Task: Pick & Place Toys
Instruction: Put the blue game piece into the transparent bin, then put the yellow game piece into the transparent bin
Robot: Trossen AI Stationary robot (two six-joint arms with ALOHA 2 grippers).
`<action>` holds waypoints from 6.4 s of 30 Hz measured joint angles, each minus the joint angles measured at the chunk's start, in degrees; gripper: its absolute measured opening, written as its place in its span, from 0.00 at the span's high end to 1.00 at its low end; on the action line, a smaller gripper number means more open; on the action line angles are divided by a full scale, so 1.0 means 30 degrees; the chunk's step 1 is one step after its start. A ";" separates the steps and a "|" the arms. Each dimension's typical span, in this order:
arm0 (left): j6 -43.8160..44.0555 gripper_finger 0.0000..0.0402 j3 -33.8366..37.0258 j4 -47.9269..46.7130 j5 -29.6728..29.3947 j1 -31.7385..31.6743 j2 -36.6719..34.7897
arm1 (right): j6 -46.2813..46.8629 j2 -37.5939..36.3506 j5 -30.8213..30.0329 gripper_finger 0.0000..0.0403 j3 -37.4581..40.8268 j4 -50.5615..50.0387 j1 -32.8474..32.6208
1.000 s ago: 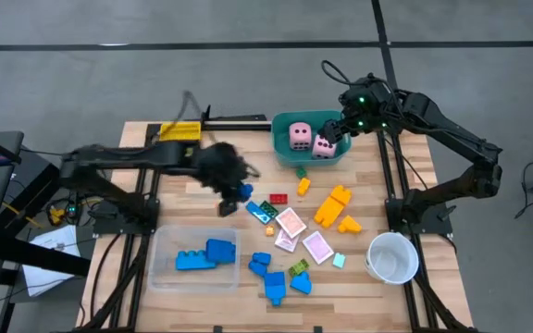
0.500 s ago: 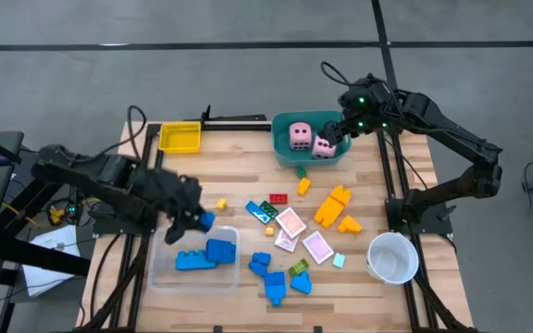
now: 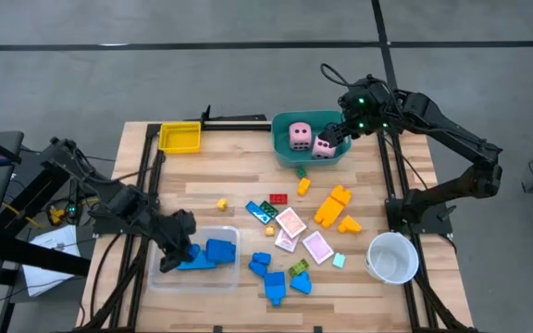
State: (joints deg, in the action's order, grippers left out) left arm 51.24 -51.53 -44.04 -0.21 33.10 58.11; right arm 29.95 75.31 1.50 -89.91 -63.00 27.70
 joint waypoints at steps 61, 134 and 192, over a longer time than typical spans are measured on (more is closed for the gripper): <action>0.4453 0.52 0.1363 -0.4842 -0.3322 0.1266 0.0000 | -0.0131 0.0000 -0.0073 0.04 0.0000 0.0153 0.0007; -0.1999 0.62 -0.7278 -0.3887 -0.4036 -1.4606 1.2007 | 0.0026 0.0345 -0.0070 0.04 0.0029 0.0839 0.0073; -0.1601 0.78 -0.3139 -0.1913 -0.0450 -1.3603 1.4542 | 0.0007 0.0663 0.0000 0.04 0.0002 0.0729 -0.0087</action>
State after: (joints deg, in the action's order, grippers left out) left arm 46.44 -60.95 -49.78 -1.56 -7.70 101.73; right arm 29.98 77.30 1.50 -89.90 -60.82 27.44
